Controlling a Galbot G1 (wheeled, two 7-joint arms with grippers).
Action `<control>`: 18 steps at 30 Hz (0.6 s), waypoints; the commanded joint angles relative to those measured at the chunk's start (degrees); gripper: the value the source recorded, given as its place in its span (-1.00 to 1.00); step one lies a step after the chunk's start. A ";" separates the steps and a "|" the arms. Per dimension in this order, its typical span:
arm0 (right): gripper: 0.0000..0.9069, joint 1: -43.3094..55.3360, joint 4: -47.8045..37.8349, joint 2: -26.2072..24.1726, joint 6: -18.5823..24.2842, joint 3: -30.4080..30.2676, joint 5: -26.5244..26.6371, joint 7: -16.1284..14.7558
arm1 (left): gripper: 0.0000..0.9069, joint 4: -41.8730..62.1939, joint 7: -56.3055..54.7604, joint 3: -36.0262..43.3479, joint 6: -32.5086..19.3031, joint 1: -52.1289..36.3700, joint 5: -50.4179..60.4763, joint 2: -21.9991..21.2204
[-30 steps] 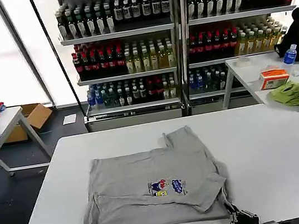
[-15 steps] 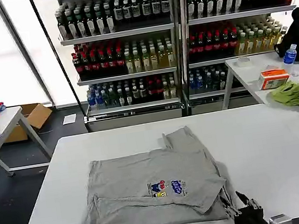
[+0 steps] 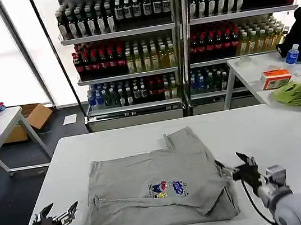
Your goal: Fold and organize the clothes.
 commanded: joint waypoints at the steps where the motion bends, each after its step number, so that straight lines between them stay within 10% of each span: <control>1: 1.00 24.75 -25.66 2.92 -1.04 -10.09 -2.63 -6.93 | 1.00 20.10 4.54 17.37 -0.12 -26.87 -4.26 9.40; 18: 1.00 32.69 -41.45 13.17 -0.93 -12.80 -6.91 -6.30 | 1.00 37.48 5.59 33.19 -0.23 -44.91 -2.77 6.56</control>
